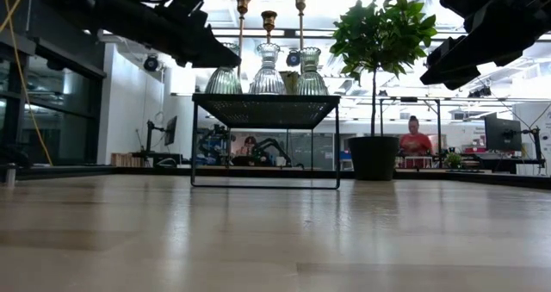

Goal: Pick & Place candle stick holders
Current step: Put the green transparent candle holder on the shelf, then return to Home Position

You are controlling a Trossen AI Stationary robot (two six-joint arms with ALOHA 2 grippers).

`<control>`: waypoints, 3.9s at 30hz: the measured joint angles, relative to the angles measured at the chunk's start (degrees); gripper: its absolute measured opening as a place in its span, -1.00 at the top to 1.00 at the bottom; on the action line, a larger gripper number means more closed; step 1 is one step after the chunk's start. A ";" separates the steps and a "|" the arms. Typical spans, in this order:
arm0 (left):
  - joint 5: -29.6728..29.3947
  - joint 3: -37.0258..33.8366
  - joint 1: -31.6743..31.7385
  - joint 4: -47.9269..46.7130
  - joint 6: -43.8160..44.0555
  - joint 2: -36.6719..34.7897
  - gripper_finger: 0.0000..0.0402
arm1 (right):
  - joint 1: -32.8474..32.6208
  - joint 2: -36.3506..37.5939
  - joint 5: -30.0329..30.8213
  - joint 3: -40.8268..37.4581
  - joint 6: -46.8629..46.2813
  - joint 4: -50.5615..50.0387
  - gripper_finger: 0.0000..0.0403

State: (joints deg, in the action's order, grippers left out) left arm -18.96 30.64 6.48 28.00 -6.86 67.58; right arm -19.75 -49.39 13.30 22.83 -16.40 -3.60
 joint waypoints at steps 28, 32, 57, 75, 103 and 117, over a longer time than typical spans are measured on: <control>-1.02 3.73 1.14 -4.04 4.60 2.87 0.32 | -0.01 -0.01 0.02 0.00 -0.01 -0.01 0.25; -1.01 3.69 1.14 -4.08 4.60 2.87 0.31 | 0.00 -0.02 0.02 0.00 0.00 0.00 0.25; -2.86 3.47 1.12 -3.42 4.05 3.05 0.00 | -0.02 0.00 0.02 0.00 0.00 -0.02 0.25; -2.14 7.08 1.01 -1.17 0.07 1.50 -0.13 | -0.01 -0.02 0.02 0.00 0.00 0.00 0.25; 21.12 -2.28 -1.38 -23.79 -0.37 -38.72 -0.03 | -0.02 0.00 0.02 0.00 -0.01 -0.01 0.25; 25.00 -20.61 -1.37 -21.55 5.90 -61.71 0.92 | -0.01 -0.01 0.02 0.00 -0.02 -0.01 0.25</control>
State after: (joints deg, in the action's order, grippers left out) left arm 6.04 10.04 5.11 6.44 -0.96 5.88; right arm -19.76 -49.40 13.32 22.83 -16.43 -3.61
